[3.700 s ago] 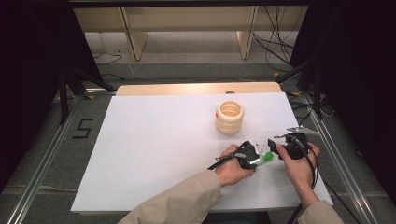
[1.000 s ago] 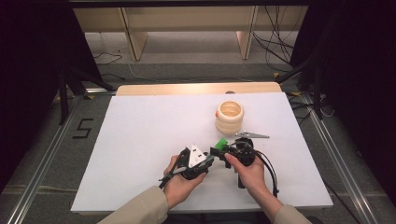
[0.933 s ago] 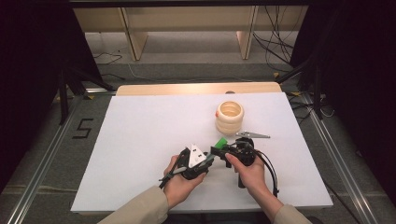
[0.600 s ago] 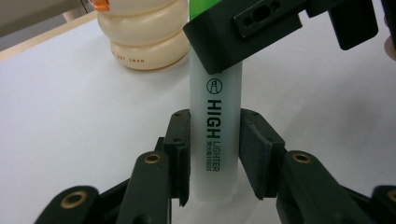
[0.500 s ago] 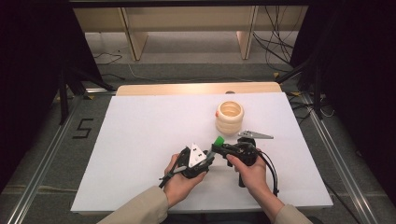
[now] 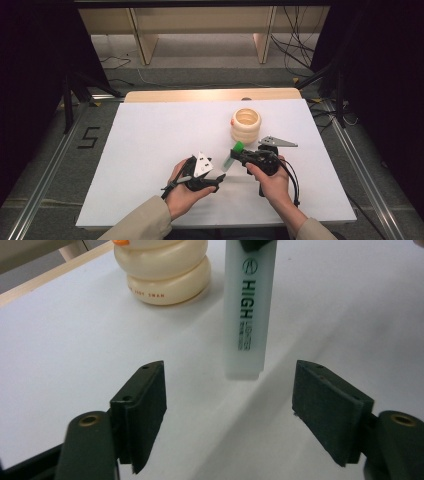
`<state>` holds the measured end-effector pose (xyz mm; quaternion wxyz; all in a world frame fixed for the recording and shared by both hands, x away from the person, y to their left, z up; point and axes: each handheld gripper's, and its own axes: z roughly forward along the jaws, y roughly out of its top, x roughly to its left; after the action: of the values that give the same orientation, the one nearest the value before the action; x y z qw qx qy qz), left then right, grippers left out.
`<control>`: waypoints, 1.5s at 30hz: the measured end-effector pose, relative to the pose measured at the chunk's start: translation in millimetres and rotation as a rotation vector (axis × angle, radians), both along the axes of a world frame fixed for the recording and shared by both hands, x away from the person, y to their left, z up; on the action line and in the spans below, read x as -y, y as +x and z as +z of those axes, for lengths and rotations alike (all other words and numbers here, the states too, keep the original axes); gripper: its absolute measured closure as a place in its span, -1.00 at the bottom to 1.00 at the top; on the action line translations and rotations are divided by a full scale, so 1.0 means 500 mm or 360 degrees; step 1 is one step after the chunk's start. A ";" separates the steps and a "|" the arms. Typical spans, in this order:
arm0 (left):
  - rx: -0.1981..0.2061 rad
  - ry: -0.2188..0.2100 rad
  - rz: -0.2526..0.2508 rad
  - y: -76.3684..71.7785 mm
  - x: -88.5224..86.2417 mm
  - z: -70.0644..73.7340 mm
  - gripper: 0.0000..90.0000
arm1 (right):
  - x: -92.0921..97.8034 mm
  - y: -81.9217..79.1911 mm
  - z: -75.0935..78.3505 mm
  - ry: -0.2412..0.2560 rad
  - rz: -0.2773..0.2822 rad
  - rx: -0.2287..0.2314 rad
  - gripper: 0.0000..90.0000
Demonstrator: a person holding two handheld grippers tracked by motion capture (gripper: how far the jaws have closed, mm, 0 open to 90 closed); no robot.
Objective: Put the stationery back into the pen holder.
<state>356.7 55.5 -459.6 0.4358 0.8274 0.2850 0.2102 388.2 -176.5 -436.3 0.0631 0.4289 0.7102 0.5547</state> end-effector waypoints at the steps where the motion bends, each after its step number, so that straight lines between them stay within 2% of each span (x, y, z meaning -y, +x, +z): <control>1: -0.0009 0.0003 -0.0001 -0.001 -0.006 0.001 -0.39 | 0.001 0.000 0.001 -0.0002 -0.0002 0.0002 0.66; 5: -0.0028 0.0034 -0.0004 -0.005 -0.039 0.003 -0.45 | 0.004 0.002 0.003 -0.0019 -0.0008 0.0016 0.66; 11: -0.0035 0.0011 0.0027 -0.008 -0.075 0.006 -0.48 | 0.006 0.003 0.007 -0.0038 -0.0019 0.0037 0.66; 15: -0.0043 0.0028 0.0045 -0.010 -0.110 0.002 -0.49 | 0.008 0.003 0.009 -0.0058 -0.0020 0.0053 0.66; 24: -0.0046 0.0029 0.0097 -0.013 -0.158 -0.001 -0.50 | 0.012 0.006 0.015 -0.0104 -0.0037 0.0096 0.66; 32: -0.0054 0.0021 0.0133 -0.016 -0.179 -0.006 -0.50 | 0.018 0.011 0.022 -0.0123 -0.0050 0.0124 0.66; 45: -0.0062 0.0033 0.0159 -0.018 -0.195 -0.011 -0.50 | 0.025 0.017 0.031 -0.0132 -0.0074 0.0148 0.66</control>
<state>347.6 153.3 -465.3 0.4106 0.8206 0.3323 0.2184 396.9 -189.0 -420.5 0.1266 0.4160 0.7188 0.5424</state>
